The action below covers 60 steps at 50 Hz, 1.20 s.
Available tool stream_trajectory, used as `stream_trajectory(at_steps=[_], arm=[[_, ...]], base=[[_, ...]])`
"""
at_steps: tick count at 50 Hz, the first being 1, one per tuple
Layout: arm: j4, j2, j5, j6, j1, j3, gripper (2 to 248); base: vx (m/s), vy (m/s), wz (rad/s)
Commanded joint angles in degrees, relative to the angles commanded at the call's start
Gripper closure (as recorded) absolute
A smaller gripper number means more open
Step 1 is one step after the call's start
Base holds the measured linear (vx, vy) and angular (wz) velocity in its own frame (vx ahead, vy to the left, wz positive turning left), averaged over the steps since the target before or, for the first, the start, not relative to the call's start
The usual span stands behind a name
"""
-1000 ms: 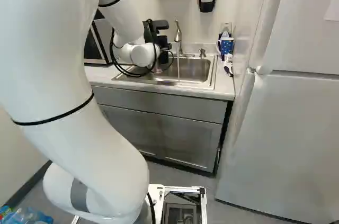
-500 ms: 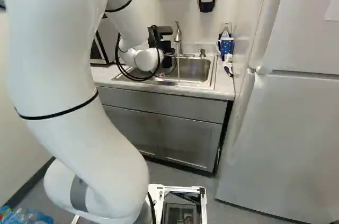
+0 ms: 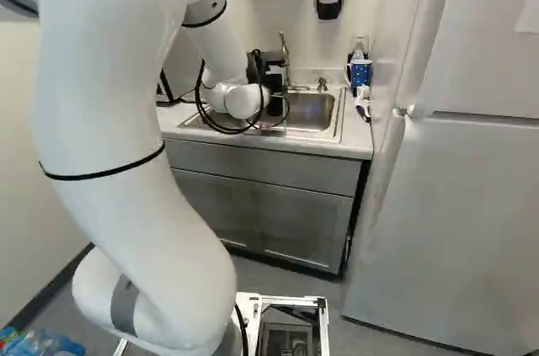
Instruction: Rinse the cup and place it in the tray
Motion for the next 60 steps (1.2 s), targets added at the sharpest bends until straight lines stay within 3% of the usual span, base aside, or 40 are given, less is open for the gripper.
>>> stream_trajectory(at_steps=[18, 60], arm=[[0.0, -4.21, 0.0, 0.0, -1.47, -3.72, 125], [0.0, -4.25, 0.0, 0.0, -1.49, -3.77, 125]], base=[[0.0, 0.0, 0.0], [0.0, 0.0, 0.0]])
